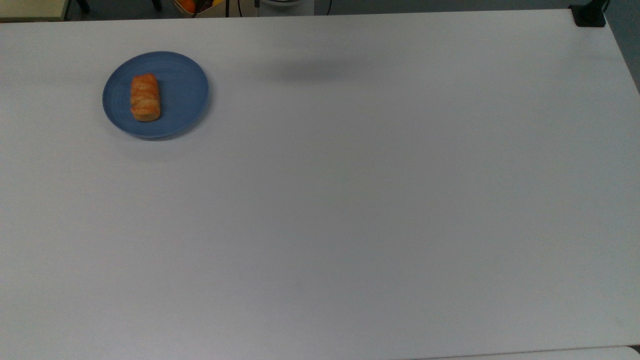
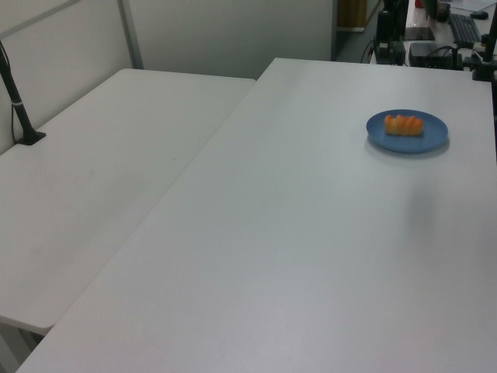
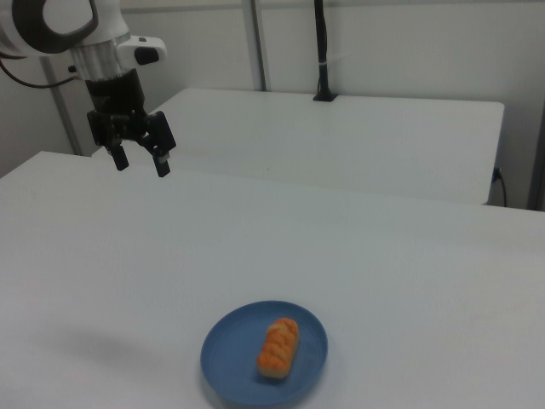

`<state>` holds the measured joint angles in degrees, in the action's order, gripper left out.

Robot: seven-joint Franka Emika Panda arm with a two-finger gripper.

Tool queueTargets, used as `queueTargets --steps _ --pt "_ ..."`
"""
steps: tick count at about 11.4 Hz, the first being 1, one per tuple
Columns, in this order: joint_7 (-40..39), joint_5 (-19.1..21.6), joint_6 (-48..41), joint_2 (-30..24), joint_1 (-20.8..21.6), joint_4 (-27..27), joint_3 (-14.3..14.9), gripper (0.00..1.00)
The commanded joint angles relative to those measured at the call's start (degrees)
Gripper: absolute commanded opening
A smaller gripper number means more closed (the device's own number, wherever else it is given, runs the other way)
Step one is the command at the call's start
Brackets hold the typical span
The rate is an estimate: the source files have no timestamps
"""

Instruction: Put the bread on the table

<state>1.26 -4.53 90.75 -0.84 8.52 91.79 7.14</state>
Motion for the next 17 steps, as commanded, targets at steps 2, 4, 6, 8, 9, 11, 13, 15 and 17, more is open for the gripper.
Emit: queueTargets --steps 2,4,6,8,9,11,13,15,17 --pt "0.32 1.36 -0.23 -0.04 0.27 -0.04 0.33 1.0" --pt "0.32 1.36 -0.23 0.14 0.18 -0.04 0.33 1.0" --pt "-1.42 1.28 -0.4 0.14 -0.87 -0.04 0.42 1.0" --pt "-8.43 1.28 -0.4 -0.03 -4.73 -0.04 0.33 1.0" --pt "-10.81 1.36 -0.23 -0.12 -7.35 -0.04 0.33 1.0" --pt "-16.79 0.66 -0.14 0.31 -11.84 0.57 0.33 1.0" --pt "-20.76 0.66 1.35 0.49 -15.36 1.19 0.42 1.0" --pt "-20.86 -3.79 6.6 1.02 -15.99 5.82 0.42 1.0" --pt "-20.94 -5.49 15.46 1.63 -17.82 12.85 0.42 1.0"
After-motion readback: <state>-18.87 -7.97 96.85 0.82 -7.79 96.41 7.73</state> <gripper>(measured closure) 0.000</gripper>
